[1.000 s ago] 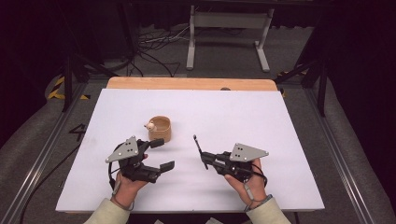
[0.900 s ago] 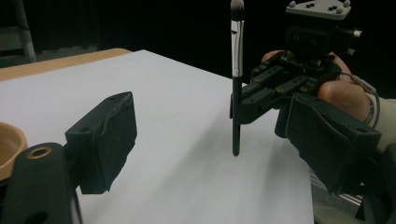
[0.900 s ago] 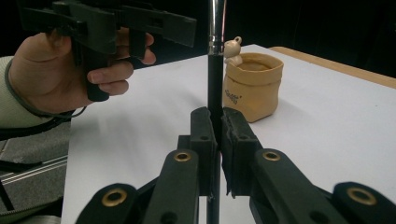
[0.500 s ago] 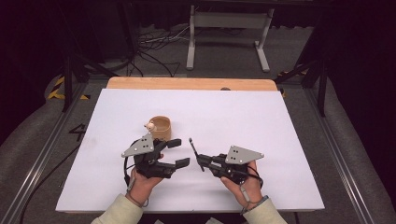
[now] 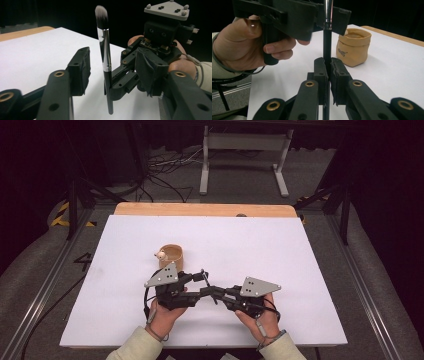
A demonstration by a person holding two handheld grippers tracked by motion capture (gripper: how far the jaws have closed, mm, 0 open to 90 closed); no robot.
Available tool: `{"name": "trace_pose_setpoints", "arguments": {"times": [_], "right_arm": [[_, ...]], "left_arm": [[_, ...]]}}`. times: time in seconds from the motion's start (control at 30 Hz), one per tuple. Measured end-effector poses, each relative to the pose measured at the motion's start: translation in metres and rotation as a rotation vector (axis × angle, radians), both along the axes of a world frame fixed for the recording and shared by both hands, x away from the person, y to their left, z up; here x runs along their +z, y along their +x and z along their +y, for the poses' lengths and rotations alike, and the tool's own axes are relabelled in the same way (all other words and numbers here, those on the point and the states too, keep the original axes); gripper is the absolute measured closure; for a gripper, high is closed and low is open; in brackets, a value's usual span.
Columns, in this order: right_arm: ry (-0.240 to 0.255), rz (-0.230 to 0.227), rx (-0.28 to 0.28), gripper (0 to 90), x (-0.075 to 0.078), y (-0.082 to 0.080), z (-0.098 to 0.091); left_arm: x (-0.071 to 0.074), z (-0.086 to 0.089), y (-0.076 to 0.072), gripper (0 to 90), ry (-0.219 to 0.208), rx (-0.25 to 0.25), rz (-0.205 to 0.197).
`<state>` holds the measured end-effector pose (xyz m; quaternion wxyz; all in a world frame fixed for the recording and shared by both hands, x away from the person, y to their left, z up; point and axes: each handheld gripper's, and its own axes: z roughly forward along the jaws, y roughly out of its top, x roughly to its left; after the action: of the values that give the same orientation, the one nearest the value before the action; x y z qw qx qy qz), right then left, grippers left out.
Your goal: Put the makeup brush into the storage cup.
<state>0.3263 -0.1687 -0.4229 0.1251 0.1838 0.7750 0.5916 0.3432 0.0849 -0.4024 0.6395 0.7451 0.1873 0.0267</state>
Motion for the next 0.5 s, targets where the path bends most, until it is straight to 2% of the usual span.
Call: {"name": "trace_pose_setpoints", "arguments": {"times": [0.3, 0.5], "right_arm": [[0.003, -0.004, 0.005, 84.1, 0.0001, -0.0006, 0.0006], [0.004, -0.001, 0.004, 84.1, -0.0012, 0.0, 0.0007]], "left_arm": [[-0.0025, 0.0001, 0.0007, 59.6, 0.015, 0.023, 0.015], [-0.0042, -0.002, -0.0001, 70.3, 0.036, 0.042, 0.022]]}}
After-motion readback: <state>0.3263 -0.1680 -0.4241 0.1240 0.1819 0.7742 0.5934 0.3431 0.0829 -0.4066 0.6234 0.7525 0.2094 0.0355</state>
